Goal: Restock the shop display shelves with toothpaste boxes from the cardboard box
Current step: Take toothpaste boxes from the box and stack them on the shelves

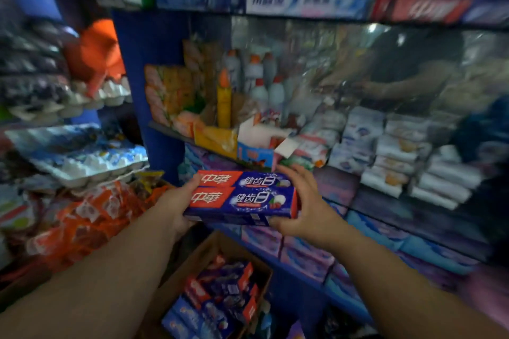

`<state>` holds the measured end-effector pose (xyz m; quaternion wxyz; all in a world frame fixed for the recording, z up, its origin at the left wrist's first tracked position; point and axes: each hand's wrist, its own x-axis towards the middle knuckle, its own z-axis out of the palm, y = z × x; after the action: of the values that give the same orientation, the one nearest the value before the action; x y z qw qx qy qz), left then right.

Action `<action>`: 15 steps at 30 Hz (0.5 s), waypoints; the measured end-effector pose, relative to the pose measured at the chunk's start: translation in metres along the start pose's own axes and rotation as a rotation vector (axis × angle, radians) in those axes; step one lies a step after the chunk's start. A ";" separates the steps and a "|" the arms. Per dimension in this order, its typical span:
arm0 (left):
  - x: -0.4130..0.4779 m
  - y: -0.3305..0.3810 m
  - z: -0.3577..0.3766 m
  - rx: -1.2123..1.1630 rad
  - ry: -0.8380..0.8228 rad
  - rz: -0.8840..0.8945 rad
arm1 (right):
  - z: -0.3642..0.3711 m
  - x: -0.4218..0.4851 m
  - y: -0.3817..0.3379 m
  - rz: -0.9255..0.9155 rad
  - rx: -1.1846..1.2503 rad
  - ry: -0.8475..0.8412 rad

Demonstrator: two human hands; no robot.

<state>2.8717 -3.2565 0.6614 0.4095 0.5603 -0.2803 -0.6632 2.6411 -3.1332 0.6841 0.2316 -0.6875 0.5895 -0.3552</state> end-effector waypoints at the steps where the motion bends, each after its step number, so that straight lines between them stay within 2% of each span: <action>1: -0.011 0.013 0.010 -0.004 -0.016 0.053 | -0.009 0.002 -0.008 -0.003 0.047 0.044; 6: -0.052 0.070 0.051 -0.097 -0.107 0.257 | -0.051 0.010 -0.044 0.071 0.564 0.200; 8: -0.060 0.088 0.068 -0.135 -0.153 0.319 | -0.070 0.009 -0.060 0.051 0.671 0.277; 12: -0.090 0.117 0.111 -0.156 -0.235 0.485 | -0.121 0.006 -0.085 0.036 0.538 0.569; 15: -0.125 0.130 0.151 -0.166 -0.304 0.604 | -0.164 -0.003 -0.104 0.058 0.436 0.660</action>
<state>2.7588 -3.2288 0.8659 0.5849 0.3116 -0.4366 -0.6085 2.5829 -3.0933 0.8648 0.1800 -0.4542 0.5622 -0.6673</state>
